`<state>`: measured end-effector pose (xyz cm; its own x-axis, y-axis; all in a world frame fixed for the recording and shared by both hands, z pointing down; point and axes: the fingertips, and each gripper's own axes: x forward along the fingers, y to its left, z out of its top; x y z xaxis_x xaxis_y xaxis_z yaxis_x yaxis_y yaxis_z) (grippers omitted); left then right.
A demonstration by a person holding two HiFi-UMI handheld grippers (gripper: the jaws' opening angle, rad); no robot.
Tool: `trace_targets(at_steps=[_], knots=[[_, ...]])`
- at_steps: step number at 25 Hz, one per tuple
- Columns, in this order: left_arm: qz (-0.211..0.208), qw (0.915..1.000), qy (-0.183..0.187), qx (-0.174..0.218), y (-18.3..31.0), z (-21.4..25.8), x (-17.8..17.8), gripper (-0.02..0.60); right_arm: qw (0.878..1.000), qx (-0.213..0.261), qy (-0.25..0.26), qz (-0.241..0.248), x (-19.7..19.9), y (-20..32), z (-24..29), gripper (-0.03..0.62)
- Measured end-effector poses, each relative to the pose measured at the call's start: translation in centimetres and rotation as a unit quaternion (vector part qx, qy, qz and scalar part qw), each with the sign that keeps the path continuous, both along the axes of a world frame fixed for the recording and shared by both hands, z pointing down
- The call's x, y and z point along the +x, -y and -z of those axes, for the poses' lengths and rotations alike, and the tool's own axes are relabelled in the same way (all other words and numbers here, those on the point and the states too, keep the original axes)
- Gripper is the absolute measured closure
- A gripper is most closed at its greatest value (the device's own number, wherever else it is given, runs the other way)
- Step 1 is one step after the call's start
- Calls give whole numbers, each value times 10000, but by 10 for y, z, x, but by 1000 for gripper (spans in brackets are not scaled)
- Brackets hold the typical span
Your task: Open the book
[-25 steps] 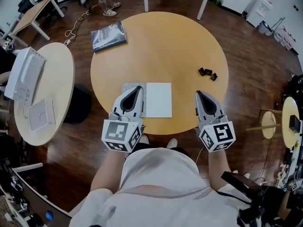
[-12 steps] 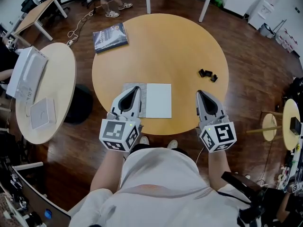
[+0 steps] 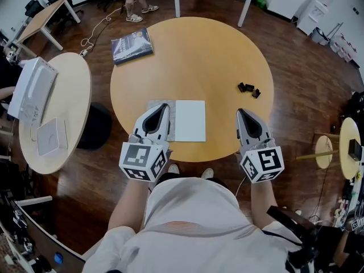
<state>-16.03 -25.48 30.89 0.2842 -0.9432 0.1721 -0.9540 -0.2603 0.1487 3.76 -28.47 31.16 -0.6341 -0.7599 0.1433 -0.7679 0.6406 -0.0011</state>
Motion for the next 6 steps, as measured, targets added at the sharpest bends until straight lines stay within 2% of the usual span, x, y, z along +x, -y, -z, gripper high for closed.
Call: trace_targets(at_steps=[6], knots=[[-16, 10000, -41, -72, -3, -2, 0, 569, 10000, 26, -20, -1, -1, -4, 3, 599]])
